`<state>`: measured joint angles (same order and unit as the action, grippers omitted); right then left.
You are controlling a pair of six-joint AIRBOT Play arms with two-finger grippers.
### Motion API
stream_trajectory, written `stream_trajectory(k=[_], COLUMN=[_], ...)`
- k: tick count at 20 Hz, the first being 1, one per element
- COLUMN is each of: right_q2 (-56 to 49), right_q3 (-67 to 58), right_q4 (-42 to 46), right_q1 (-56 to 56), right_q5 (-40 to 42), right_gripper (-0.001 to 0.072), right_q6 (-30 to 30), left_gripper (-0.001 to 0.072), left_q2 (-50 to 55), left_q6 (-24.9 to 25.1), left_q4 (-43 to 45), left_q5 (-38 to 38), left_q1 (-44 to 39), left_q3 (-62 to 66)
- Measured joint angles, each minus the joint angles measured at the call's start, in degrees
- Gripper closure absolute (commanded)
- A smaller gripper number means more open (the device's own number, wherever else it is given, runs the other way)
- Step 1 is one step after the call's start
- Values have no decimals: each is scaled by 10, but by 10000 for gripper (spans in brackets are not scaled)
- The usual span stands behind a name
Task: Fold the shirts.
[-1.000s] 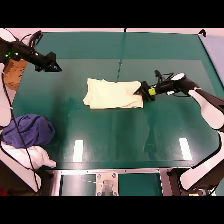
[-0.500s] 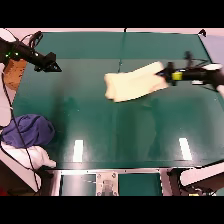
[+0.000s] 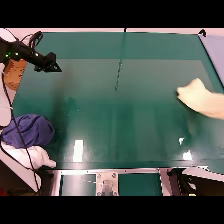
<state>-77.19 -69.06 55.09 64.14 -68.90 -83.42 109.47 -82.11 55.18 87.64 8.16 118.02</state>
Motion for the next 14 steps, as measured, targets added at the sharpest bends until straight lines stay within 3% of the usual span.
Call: stream_trajectory(k=[7, 8, 9, 10, 13, 14], right_q2=[17, 18, 18, 19, 19, 19], right_q3=[189, 206, 217, 224, 212, 195], right_q4=[56, 59, 62, 66, 95, 115], right_q1=[172, 180, 185, 189, 196, 197], right_q5=[57, 66, 70, 68, 11, -23], right_gripper=[695, 554, 315, 207, 232, 326], right_q6=[22, 24, 24, 24, -8, -31], left_gripper=[683, 683, 683, 684, 684, 684], left_q2=[0, 0, 0, 0, 0, 0], left_q6=[-1, -1, -2, -2, -1, -1], left_q4=[0, 0, -1, -1, -2, -5], left_q5=[0, 0, 0, 1, 7, 10], left_q1=[0, 0, 0, 0, 0, 0], left_q3=[0, 0, 0, 0, 0, 0])
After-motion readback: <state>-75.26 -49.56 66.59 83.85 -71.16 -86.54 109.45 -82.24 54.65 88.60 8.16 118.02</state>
